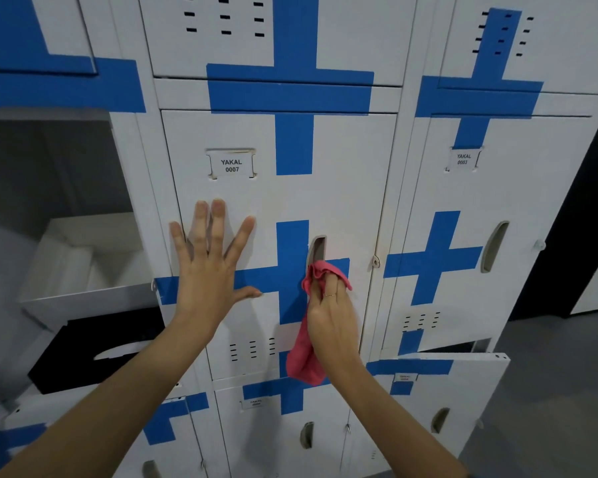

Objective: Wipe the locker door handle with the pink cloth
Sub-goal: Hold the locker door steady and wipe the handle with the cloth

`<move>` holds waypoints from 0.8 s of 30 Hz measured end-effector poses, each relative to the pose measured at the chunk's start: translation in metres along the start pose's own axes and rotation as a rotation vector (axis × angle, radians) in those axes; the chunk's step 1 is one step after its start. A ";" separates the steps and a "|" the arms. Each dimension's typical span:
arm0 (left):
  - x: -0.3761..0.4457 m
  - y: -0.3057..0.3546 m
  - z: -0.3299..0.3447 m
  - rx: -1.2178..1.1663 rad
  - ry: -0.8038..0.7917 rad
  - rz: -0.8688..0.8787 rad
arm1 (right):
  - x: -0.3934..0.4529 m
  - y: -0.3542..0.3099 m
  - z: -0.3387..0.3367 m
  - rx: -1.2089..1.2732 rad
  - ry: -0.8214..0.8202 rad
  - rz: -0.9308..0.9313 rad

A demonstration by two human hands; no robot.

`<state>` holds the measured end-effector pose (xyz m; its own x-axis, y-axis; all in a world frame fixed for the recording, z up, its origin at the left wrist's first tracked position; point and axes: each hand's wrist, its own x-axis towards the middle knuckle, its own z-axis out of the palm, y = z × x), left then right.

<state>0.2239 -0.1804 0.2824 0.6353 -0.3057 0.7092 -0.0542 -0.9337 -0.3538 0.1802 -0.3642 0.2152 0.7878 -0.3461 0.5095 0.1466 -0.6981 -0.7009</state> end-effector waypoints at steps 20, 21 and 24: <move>0.000 0.000 0.000 0.006 -0.003 -0.002 | 0.001 0.006 -0.013 0.104 -0.094 -0.081; 0.000 0.000 0.000 0.009 0.000 -0.004 | 0.002 0.005 -0.015 0.080 -0.096 -0.106; -0.001 0.000 -0.001 0.013 -0.006 -0.003 | 0.007 0.005 -0.021 0.045 -0.125 -0.139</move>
<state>0.2227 -0.1807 0.2827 0.6398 -0.3021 0.7067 -0.0426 -0.9320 -0.3599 0.1742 -0.3832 0.2261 0.8262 -0.1656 0.5386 0.2833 -0.7042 -0.6511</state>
